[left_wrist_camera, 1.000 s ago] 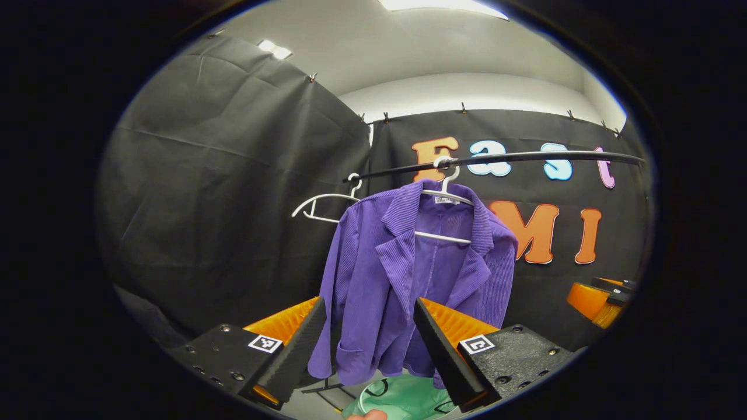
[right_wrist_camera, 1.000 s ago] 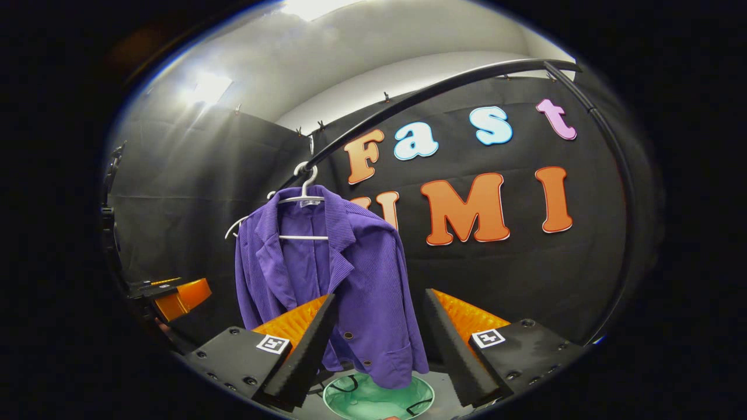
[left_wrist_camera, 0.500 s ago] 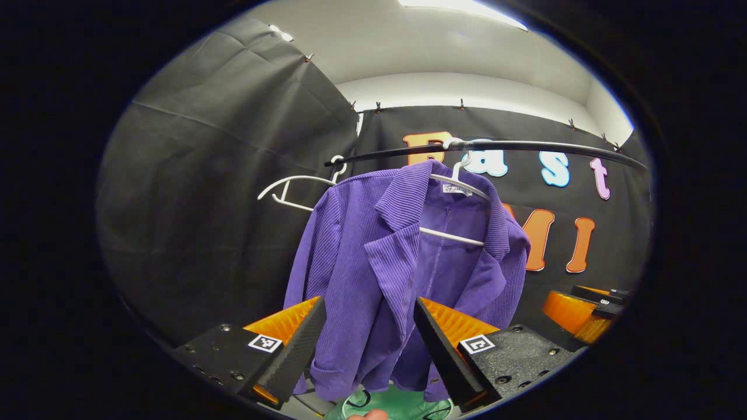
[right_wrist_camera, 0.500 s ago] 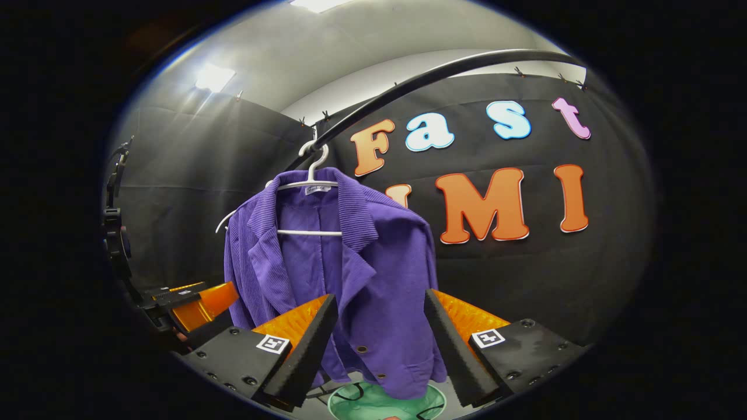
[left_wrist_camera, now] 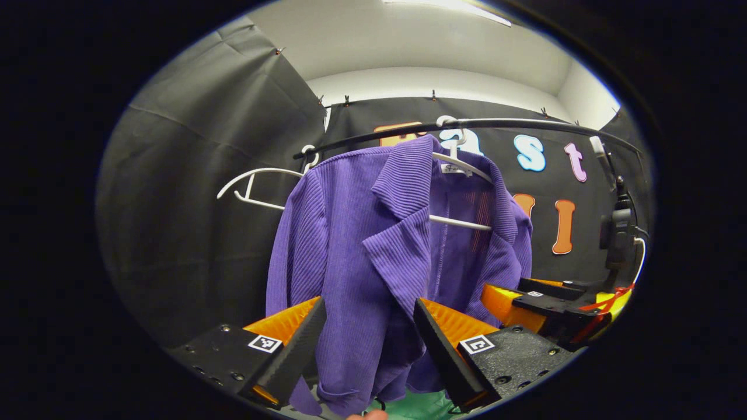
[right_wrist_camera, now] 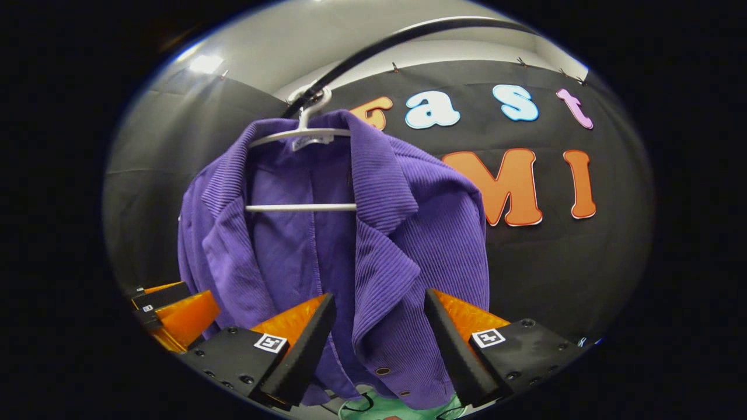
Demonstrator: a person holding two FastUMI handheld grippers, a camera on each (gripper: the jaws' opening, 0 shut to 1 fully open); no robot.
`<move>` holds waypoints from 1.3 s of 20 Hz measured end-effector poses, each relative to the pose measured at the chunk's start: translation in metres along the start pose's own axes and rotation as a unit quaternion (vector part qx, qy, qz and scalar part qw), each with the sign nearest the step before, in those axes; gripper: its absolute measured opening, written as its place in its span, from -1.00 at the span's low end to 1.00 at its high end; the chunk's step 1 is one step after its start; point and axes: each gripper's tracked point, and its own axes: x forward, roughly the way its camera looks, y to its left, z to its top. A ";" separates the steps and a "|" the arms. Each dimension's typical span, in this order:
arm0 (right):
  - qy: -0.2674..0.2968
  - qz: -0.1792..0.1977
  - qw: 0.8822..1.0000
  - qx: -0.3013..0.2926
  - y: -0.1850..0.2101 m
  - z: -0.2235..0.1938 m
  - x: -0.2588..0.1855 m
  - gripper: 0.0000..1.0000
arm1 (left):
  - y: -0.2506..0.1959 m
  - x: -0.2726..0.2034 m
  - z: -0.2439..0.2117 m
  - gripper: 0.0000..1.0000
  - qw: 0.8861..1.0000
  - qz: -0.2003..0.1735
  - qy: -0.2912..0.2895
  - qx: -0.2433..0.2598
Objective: Grasp the clothes on the hanger with both hands and then place them into the laundry hamper below.
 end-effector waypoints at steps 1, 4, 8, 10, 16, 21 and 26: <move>0.006 0.002 1.000 -0.004 -0.001 -0.006 0.010 0.84 | 0.000 -0.001 0.000 0.84 1.000 0.001 0.000 0.001; 0.002 -0.005 1.000 -0.025 -0.013 -0.010 0.034 0.99 | -0.002 -0.004 0.004 0.91 1.000 0.016 -0.007 0.001; 0.002 0.009 1.000 0.010 -0.036 -0.007 0.032 -0.23 | -0.011 -0.007 0.006 0.91 0.998 0.055 -0.014 -0.003; -0.015 0.013 1.000 0.019 -0.054 0.005 0.023 -0.64 | -0.019 -0.005 0.005 0.84 0.997 0.068 -0.019 -0.007; -0.096 0.020 0.994 -0.037 -0.084 0.053 -0.018 -0.74 | -0.043 0.016 -0.033 0.88 0.995 0.100 0.008 -0.014; -0.131 0.029 0.990 -0.040 -0.092 0.074 -0.047 -0.75 | -0.063 0.042 -0.061 0.84 0.995 0.099 0.003 0.007; -0.130 0.043 0.989 -0.050 -0.092 0.080 -0.050 -0.82 | -0.051 0.061 -0.058 0.84 0.989 0.142 -0.021 0.028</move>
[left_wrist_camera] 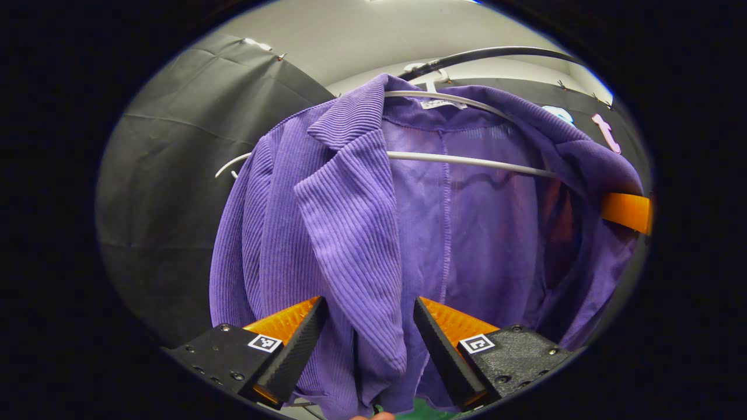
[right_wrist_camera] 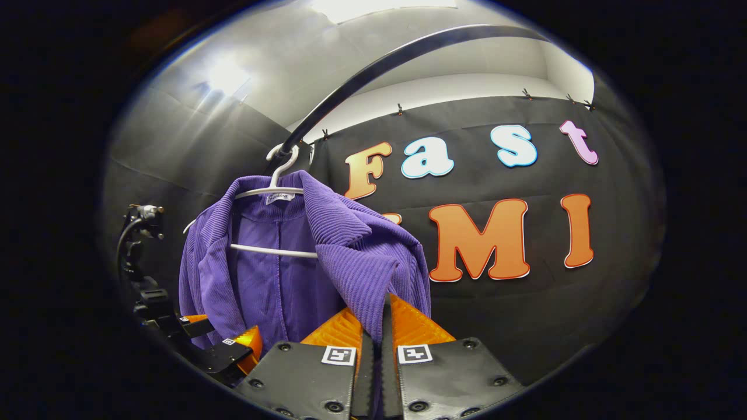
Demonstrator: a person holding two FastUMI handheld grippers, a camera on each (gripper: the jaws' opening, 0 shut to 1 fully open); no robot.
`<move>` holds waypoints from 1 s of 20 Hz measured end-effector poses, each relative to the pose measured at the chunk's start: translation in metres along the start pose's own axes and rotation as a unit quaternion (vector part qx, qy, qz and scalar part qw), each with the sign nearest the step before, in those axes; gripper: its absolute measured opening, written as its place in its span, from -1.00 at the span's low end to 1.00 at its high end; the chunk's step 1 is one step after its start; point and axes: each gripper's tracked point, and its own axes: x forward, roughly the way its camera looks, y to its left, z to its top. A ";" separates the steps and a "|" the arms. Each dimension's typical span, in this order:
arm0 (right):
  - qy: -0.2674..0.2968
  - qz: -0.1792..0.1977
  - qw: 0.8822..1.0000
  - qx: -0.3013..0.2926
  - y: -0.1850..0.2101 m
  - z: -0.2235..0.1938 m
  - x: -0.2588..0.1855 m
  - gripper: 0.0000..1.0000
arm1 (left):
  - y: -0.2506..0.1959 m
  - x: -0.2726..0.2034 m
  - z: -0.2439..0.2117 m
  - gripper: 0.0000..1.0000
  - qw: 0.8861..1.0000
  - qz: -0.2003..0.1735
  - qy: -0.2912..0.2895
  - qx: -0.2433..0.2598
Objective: Grasp the clothes on the hanger with both hands and then place them into the laundry hamper below.
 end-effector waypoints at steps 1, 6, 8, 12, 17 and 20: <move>-0.004 -0.003 1.000 -0.002 -0.002 0.002 -0.001 -0.74 | 0.003 0.006 0.000 0.84 1.000 -0.003 0.000 0.008; -0.022 -0.034 0.999 -0.030 -0.008 0.008 -0.004 -0.75 | 0.016 0.001 0.011 -0.87 0.996 -0.062 0.015 0.060; -0.031 -0.069 0.996 -0.052 -0.018 0.013 -0.007 -0.75 | 0.029 -0.010 0.029 -0.89 0.997 -0.055 0.001 0.062; -0.057 -0.135 0.985 -0.094 -0.033 0.030 -0.009 -0.75 | 0.074 -0.017 0.092 -0.85 0.997 0.001 -0.055 0.050; -0.098 -0.181 0.971 -0.123 -0.050 0.053 0.006 -0.82 | 0.118 -0.010 0.164 -0.95 0.992 0.035 -0.108 0.061; -0.111 -0.211 0.961 -0.136 -0.066 0.063 0.015 -0.75 | 0.146 0.003 0.190 -0.90 0.988 0.064 -0.124 0.061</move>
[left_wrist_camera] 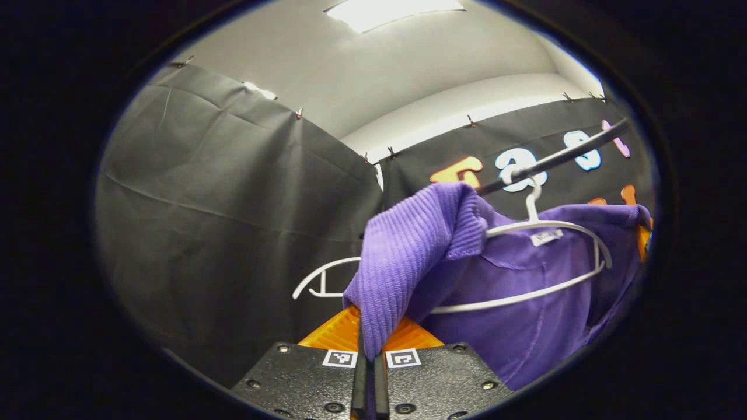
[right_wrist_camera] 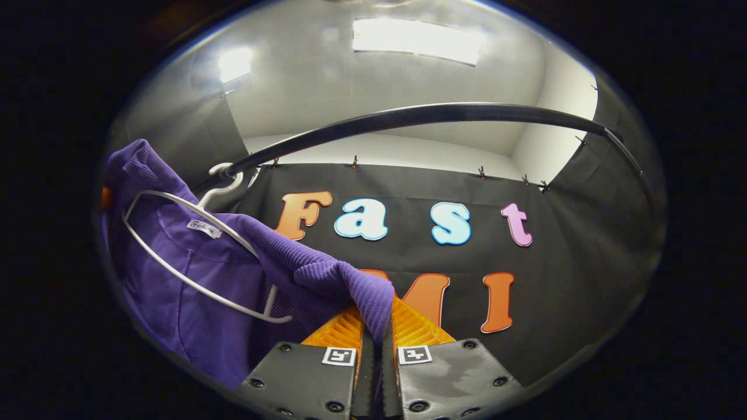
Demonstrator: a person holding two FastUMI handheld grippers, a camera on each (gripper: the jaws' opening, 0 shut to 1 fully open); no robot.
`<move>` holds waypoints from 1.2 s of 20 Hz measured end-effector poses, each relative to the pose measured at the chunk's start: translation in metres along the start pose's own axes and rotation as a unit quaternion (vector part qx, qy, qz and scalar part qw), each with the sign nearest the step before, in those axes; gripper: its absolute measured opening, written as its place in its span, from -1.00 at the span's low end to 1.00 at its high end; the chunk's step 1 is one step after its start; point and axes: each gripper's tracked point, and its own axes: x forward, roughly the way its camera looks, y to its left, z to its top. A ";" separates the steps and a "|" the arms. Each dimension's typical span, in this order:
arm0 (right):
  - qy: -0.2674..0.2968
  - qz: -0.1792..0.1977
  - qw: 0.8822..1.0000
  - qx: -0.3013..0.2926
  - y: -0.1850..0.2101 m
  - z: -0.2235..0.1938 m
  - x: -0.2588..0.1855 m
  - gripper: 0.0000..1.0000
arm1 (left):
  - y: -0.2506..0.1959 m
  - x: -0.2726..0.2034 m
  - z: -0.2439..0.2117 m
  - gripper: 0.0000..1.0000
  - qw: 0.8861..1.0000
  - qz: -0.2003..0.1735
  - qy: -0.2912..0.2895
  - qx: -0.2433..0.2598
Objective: Grasp the clothes on the hanger with both hands and then place them into the laundry hamper below.
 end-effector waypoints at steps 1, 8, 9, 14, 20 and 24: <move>-0.001 -0.009 1.000 -0.004 -0.004 0.000 0.006 -0.75 | 0.007 0.008 0.003 -0.90 1.000 0.010 -0.004 -0.008; -0.026 -0.053 0.998 -0.024 -0.015 0.012 0.030 -0.82 | 0.034 0.066 0.005 -0.95 1.000 0.017 -0.014 -0.013; -0.028 -0.057 0.998 -0.025 -0.016 0.013 0.031 -0.82 | 0.036 0.071 0.003 -0.95 1.000 0.016 -0.013 -0.011; -0.021 -0.071 0.996 -0.038 -0.018 0.005 0.037 -0.75 | 0.016 0.094 -0.019 -0.91 1.000 -0.008 0.014 -0.007; 0.008 -0.067 0.996 -0.051 -0.014 -0.018 0.038 -0.75 | 0.013 0.096 -0.088 -0.90 0.993 -0.017 0.093 -0.077; 0.041 -0.048 0.997 -0.048 -0.007 -0.046 0.042 -0.75 | 0.015 0.084 -0.125 -0.89 0.989 -0.017 0.119 -0.082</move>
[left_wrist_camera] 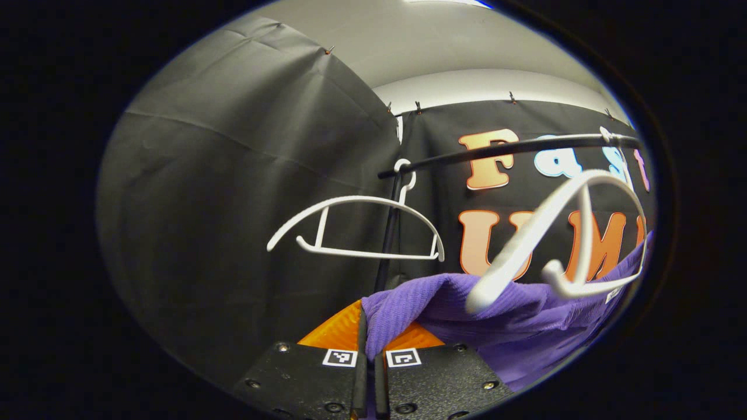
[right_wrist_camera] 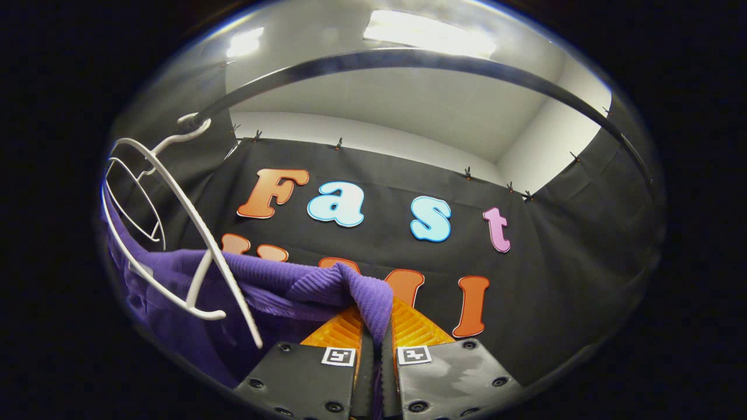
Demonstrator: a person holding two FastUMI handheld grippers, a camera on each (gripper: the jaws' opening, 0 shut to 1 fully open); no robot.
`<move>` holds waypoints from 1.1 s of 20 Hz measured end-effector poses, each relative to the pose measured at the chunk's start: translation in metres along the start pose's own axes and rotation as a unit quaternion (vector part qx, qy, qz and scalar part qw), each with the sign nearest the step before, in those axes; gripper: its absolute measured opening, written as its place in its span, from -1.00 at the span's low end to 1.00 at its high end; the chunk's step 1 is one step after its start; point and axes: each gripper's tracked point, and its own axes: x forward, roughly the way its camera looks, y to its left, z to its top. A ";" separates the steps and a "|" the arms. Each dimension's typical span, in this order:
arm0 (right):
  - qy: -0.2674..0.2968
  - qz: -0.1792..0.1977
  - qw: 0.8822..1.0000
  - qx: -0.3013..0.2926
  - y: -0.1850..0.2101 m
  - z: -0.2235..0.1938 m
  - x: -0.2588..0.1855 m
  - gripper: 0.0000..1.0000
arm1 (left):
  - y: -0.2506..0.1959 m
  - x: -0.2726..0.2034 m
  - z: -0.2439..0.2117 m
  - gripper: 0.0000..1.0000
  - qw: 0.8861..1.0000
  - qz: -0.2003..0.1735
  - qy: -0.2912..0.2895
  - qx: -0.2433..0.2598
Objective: Grasp the clothes on the hanger with both hands and then place them into the laundry hamper below.
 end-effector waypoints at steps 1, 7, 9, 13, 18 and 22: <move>0.001 0.002 1.000 -0.006 0.002 -0.005 0.001 -0.75 | 0.000 -0.004 -0.005 -0.89 1.000 0.003 -0.002 0.012; -0.006 0.008 0.999 -0.036 0.001 -0.013 -0.012 -0.75 | 0.007 -0.026 -0.024 -0.89 0.999 0.010 0.004 0.052; -0.011 0.012 0.999 -0.041 -0.001 -0.009 -0.017 -0.75 | 0.008 -0.034 -0.023 -0.89 0.999 0.012 0.004 0.053; -0.021 0.027 0.999 -0.026 -0.008 0.010 -0.041 -0.75 | 0.014 -0.062 -0.027 -0.89 0.998 0.015 0.010 0.064; -0.017 0.068 0.997 -0.035 0.000 0.009 -0.061 -0.75 | -0.003 -0.101 -0.039 -0.94 0.998 0.000 0.011 0.067; -0.021 0.102 0.994 -0.028 0.013 0.014 -0.081 -0.82 | -0.031 -0.115 -0.053 -0.90 0.997 -0.035 0.028 0.062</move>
